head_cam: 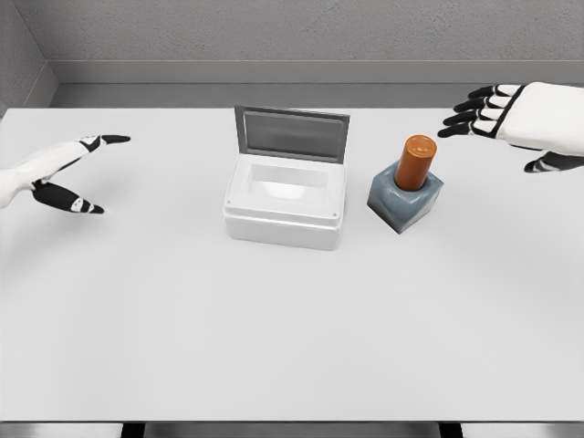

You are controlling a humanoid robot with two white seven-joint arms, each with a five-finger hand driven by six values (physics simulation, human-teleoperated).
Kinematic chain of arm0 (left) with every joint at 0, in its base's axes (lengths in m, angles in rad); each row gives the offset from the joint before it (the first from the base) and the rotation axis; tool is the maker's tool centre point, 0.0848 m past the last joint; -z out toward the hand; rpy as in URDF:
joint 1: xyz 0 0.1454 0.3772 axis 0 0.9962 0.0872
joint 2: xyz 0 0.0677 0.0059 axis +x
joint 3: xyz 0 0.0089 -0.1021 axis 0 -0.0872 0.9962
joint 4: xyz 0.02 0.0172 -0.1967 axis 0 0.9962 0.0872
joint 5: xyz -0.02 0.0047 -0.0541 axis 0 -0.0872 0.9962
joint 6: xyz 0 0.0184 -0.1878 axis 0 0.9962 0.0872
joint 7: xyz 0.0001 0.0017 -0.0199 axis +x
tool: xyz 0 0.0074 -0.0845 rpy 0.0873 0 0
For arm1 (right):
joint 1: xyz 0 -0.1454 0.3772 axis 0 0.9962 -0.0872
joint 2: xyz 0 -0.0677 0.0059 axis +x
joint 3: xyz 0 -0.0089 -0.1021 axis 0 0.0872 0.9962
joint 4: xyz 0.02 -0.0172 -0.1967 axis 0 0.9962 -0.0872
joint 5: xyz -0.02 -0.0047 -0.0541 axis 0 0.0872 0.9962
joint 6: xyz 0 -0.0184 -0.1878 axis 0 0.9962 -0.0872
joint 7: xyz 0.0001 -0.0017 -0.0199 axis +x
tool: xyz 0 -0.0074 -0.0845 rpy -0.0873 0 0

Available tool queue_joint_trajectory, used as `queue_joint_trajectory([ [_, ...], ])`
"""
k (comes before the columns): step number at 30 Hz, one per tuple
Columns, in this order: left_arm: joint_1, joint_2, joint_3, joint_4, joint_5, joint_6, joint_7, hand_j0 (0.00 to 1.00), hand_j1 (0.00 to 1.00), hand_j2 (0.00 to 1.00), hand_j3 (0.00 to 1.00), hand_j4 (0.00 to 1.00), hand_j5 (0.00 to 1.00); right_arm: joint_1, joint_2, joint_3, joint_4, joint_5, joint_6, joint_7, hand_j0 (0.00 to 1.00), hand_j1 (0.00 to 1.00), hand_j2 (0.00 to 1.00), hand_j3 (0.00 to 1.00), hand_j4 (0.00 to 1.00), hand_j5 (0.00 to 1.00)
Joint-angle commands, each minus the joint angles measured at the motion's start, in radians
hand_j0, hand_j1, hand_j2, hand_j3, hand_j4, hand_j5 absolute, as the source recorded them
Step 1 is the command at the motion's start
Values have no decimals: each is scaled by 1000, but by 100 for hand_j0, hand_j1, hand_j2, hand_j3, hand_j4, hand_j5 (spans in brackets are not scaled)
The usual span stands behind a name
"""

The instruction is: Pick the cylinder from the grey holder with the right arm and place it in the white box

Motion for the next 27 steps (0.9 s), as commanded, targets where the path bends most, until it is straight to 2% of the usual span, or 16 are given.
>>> queue_joint_trajectory([
  [1, -2, -1, 1, 10, -43, 1, 0, 100, 100, 100, 100, 100, 100, 0, 4, 0, -2, -4, 3, 0, 100, 100, 100, 100, 100, 100],
  [2, 0, -1, 1, 8, -34, 1, 2, 100, 100, 100, 100, 100, 100, -2, 4, -3, 3, -4, 3, 0, 100, 100, 100, 100, 100, 100],
  [4, 3, -2, -4, 8, 71, 1, 8, 100, 100, 100, 100, 100, 100, -5, 4, -3, 11, -6, 3, 0, 100, 100, 100, 100, 100, 100],
  [6, 2, -5, -43, -2, 186, 1, 8, 100, 100, 100, 100, 100, 100, -3, 5, -13, 51, -10, 3, 0, 100, 100, 100, 100, 100, 100],
  [7, 0, -7, -53, -36, 253, 1, 8, 99, 99, 99, 99, 99, 99, -3, 28, -8, 51, -3, 3, 0, 100, 100, 100, 100, 100, 100],
  [8, 0, -14, -54, -96, 356, 1, 3, 100, 100, 100, 100, 100, 100, -6, 45, -6, 52, 2, 3, 0, 100, 100, 100, 100, 100, 100],
  [9, 0, -16, -56, -148, 400, 1, 3, 100, 100, 100, 100, 100, 100, -8, 79, -6, 61, 26, 3, 0, 100, 100, 100, 100, 100, 100],
  [10, 2, -21, -57, -168, 428, 1, 3, 100, 100, 100, 100, 100, 100, -8, 86, -5, 67, 45, 3, 0, 100, 100, 100, 100, 100, 100],
  [13, 3, -18, -70, -167, 526, 1, -4, 100, 100, 100, 100, 100, 100, -12, 119, 6, 67, 59, 3, 0, 100, 100, 100, 100, 100, 100],
  [15, 2, -30, -70, -170, 601, 130, -4, 100, 100, 100, 100, 100, 100, -43, 143, 36, 77, 120, 3, 0, 100, 100, 100, 100, 100, 100],
  [17, 0, -39, -70, -170, 638, 190, -4, 100, 100, 100, 100, 100, 100, -66, 162, 79, 94, 145, 3, 0, 100, 100, 100, 100, 100, 100],
  [21, -14, -65, -68, -153, 627, 336, 0, 100, 100, 100, 100, 100, 100, -87, 189, 130, 127, 174, 3, 0, 100, 100, 100, 100, 100, 100],
  [25, -25, -88, -68, -134, 626, 377, -4, 100, 100, 100, 100, 100, 100, -94, 206, 159, 149, 180, 3, 0, 100, 100, 100, 100, 100, 100],
  [27, -26, -88, -68, -134, 626, 379, -4, 100, 100, 100, 100, 100, 100, -120, 212, 158, 164, 180, 3, 0, 100, 100, 100, 100, 100, 100],
])
